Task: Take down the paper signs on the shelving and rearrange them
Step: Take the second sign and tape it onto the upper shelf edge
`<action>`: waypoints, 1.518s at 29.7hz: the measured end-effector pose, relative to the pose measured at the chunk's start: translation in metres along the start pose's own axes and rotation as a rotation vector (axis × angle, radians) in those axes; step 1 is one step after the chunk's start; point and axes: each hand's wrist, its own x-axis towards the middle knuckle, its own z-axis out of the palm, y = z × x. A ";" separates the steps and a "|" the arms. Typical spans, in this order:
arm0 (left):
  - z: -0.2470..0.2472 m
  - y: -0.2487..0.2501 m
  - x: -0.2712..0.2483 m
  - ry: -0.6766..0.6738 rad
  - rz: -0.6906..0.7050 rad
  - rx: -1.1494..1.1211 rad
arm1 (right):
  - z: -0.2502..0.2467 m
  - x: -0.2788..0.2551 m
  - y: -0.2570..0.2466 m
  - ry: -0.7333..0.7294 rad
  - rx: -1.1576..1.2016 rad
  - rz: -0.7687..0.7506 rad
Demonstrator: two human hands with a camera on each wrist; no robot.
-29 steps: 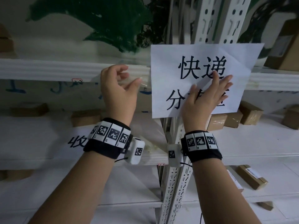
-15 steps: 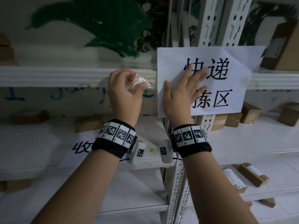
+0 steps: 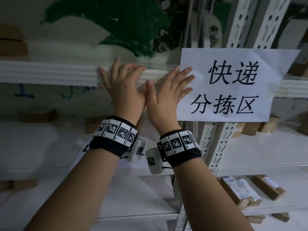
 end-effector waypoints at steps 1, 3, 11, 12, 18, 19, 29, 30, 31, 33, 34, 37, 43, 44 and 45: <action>0.000 -0.001 0.001 -0.006 0.007 -0.008 | 0.003 -0.001 -0.003 -0.007 0.025 -0.005; -0.001 -0.002 0.003 -0.011 -0.005 -0.022 | 0.007 -0.001 -0.008 -0.026 0.069 -0.036; 0.001 0.021 -0.003 -0.021 -0.070 -0.064 | -0.049 -0.021 0.023 -0.118 0.100 -0.197; 0.003 0.031 -0.006 -0.010 -0.085 -0.103 | -0.062 -0.021 0.029 -0.047 0.134 -0.230; 0.055 0.134 -0.028 -0.048 0.242 -0.360 | -0.132 0.015 0.076 0.202 -0.128 -0.357; 0.067 0.146 -0.028 -0.087 0.268 -0.384 | -0.140 0.024 0.085 0.190 -0.160 -0.345; 0.123 0.144 -0.031 0.016 0.273 0.030 | -0.189 0.052 0.155 0.189 -0.594 -0.625; 0.120 0.138 -0.030 0.006 0.262 0.070 | -0.200 0.054 0.165 0.200 -0.613 -0.589; 0.116 0.131 -0.029 0.001 0.251 0.103 | -0.212 0.056 0.176 0.216 -0.613 -0.542; 0.108 0.117 -0.029 0.010 0.222 0.174 | -0.232 0.058 0.196 0.218 -0.627 -0.490; 0.104 0.111 -0.029 0.024 0.189 0.206 | -0.238 0.058 0.202 0.205 -0.647 -0.493; 0.092 0.094 -0.028 0.072 0.015 0.300 | -0.242 0.057 0.207 0.212 -0.666 -0.454; 0.068 0.105 -0.017 0.158 -0.204 0.132 | -0.234 0.056 0.161 0.336 -0.433 -0.246; 0.069 0.122 -0.009 0.166 -0.158 0.087 | -0.229 0.056 0.147 0.337 -0.435 -0.296; 0.073 0.141 0.000 0.151 -0.072 0.083 | -0.222 0.058 0.136 0.309 -0.445 -0.366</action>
